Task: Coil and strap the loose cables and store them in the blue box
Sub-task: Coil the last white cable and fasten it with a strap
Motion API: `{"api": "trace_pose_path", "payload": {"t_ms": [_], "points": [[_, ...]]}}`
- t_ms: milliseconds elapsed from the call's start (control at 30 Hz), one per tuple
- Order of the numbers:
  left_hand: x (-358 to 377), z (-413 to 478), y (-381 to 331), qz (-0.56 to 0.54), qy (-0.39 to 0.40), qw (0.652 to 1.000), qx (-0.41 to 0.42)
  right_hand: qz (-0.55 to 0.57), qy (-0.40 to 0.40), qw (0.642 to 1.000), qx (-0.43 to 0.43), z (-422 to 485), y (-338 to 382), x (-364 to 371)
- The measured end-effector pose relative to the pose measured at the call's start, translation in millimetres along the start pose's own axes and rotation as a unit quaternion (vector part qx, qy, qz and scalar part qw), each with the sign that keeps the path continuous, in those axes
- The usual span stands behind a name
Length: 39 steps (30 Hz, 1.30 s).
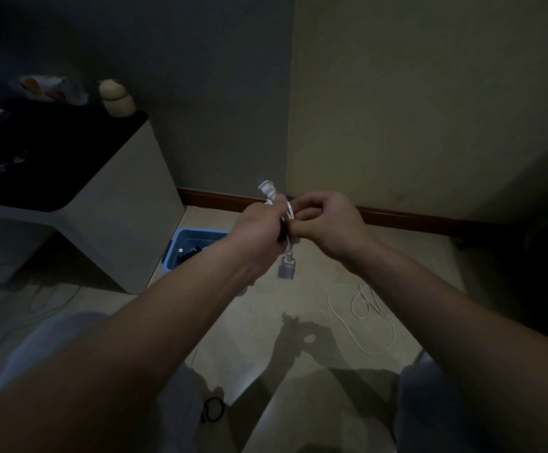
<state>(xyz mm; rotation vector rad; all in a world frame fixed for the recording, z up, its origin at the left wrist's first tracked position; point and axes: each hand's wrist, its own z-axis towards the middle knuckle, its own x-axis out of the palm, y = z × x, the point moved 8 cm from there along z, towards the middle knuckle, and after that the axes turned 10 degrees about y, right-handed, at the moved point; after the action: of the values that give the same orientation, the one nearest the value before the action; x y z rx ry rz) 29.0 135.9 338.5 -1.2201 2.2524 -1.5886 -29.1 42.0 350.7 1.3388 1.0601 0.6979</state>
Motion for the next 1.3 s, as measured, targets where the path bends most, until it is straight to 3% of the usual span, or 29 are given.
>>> {"api": "trace_pose_path", "payload": {"t_ms": [200,433,567,867,933,1067,1167,1300], "points": [[1.4,-12.8,-4.5,-0.067,0.108,0.989,-0.080,-0.040,-0.015,0.999,0.014,1.2,0.2,-4.3],[0.2,-14.2,-12.8,-0.052,0.206,0.977,-0.006,-0.036,-0.015,0.999,-0.009,1.4,9.1,-1.9],[-10.4,-8.0,-15.1,-0.077,0.147,0.986,0.025,0.008,-0.008,1.000,-0.011,1.0,10.0,-6.5],[-37.7,-1.5,-14.7,0.068,-0.052,0.995,0.056,-0.011,-0.021,1.000,-0.003,2.6,-1.7,-4.9],[-40.5,-0.1,-22.9,0.164,-0.059,0.982,0.079,-0.003,-0.034,0.999,0.000,3.1,-3.8,-8.2],[-30.9,-1.5,-38.0,0.344,-0.055,0.922,0.169,0.065,-0.044,0.997,0.019,3.0,-12.3,-11.8],[-24.3,-0.9,-38.6,0.373,-0.010,0.907,0.194,0.121,-0.040,0.991,0.033,3.7,-16.1,-15.0],[-29.7,0.9,-38.5,0.350,-0.001,0.918,0.186,0.194,0.009,0.980,0.048,5.3,-18.4,-8.5]]}}
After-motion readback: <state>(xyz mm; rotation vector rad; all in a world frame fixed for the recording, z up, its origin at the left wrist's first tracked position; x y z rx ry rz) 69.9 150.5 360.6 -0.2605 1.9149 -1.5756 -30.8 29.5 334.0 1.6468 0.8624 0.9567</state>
